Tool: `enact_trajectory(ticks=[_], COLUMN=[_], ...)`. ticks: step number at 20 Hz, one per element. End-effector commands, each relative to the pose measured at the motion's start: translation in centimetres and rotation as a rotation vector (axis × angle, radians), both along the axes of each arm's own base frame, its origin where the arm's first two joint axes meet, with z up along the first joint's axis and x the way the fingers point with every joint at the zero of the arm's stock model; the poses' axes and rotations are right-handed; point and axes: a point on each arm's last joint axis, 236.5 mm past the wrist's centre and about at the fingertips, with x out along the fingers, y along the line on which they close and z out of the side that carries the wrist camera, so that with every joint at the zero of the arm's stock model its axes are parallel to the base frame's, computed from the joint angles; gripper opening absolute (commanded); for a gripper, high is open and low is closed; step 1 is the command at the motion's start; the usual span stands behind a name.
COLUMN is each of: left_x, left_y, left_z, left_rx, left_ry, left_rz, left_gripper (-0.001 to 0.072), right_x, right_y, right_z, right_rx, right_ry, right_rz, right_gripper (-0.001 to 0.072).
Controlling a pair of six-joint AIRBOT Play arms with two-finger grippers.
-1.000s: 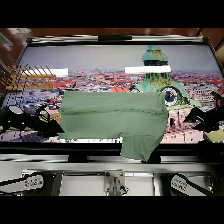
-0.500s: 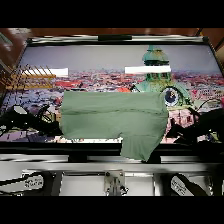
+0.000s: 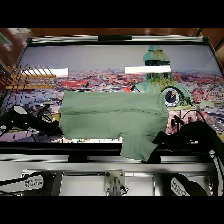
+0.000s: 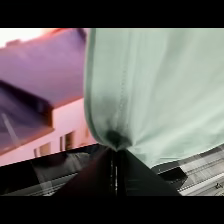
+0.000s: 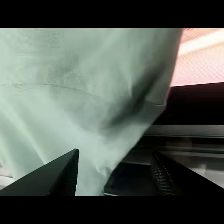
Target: Fold the shirts.
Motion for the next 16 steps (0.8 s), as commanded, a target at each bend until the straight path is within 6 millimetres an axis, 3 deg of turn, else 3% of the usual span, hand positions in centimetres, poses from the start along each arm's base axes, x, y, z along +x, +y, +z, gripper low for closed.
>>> enact_trajectory(ticks=[1,6,8,9,14,16], left_x=[0.5,1.5,2.1,2.9,10.0,12.8], left_y=[0.1,0.6,0.6,0.6,2.2,2.8], left_z=[-0.1,-0.4,0.3,1.2,7.7,8.9], left_rx=[0.007,0.031,0.025,0.021,0.071,0.076], left_ry=[-0.019,-0.057,-0.110,-0.158,-0.358,-0.383], left_rz=[0.008,0.023,-0.032,-0.069,-0.052,-0.013], left_gripper=[0.0032,0.0032,0.0032,0.0032,0.0032,0.0032], right_x=[-0.3,-0.1,0.8,2.5,15.0,18.4], right_y=[1.1,1.2,1.1,0.8,-2.1,-2.7], right_z=[-0.8,-0.7,0.7,2.2,12.8,14.0], right_rx=[-0.011,-0.009,-0.002,-0.014,-0.101,-0.103], right_ry=[0.005,0.023,-0.022,-0.083,-0.461,-0.497], right_rz=[-0.004,-0.053,0.003,0.023,-0.086,-0.101], right_gripper=[0.0537,0.0064,0.0063,0.0063,0.0060,0.0060])
